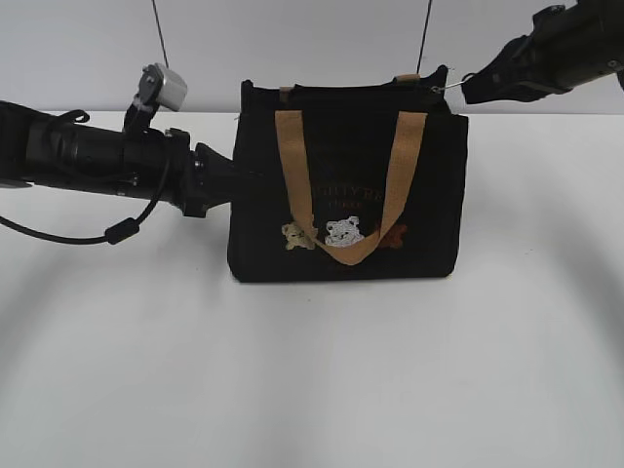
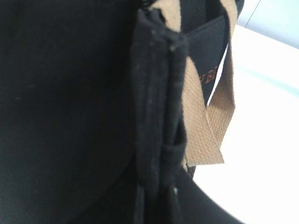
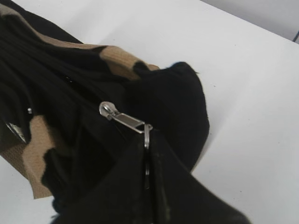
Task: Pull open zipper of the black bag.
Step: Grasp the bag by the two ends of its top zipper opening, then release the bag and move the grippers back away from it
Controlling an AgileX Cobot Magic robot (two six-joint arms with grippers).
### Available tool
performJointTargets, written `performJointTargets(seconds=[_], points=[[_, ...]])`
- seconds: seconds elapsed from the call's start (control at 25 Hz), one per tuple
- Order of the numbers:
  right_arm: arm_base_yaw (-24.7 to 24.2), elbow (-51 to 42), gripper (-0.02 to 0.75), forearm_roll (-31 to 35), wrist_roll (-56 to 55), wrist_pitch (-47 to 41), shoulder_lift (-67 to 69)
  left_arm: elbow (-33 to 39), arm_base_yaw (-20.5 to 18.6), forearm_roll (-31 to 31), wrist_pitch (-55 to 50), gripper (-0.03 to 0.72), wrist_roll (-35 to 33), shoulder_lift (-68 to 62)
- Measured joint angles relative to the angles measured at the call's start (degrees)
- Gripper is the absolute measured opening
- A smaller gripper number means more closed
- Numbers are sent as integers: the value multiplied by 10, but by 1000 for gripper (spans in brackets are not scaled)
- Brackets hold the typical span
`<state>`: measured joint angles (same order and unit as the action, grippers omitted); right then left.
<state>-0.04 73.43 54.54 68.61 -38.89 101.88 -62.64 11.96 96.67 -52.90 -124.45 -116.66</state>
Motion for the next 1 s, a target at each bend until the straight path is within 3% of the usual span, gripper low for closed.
performJointTargets(seconds=[0.36,0.48,0.56,0.64,0.76,0.88,1.0], points=[[-18,0,-8,-4,-8,-9,-1,0,0,0,7,34,10,0],[-18,0,55,-4,-9,-24,-2,0,1,1,20,62,40,0],[-18,0,175,-4,-9,-41,-7,0,1,-1,34,140,74,1],[-18,0,344,-5,-9,-62,-14,0,1,-4,46,305,97,3],[-18,0,518,-5,-10,-96,-28,0,1,-21,59,500,144,21],[-18,0,568,-7,-10,-133,-43,0,1,-68,73,567,220,50],[-18,0,579,-13,-15,-163,-63,0,1,-163,88,582,305,87]])
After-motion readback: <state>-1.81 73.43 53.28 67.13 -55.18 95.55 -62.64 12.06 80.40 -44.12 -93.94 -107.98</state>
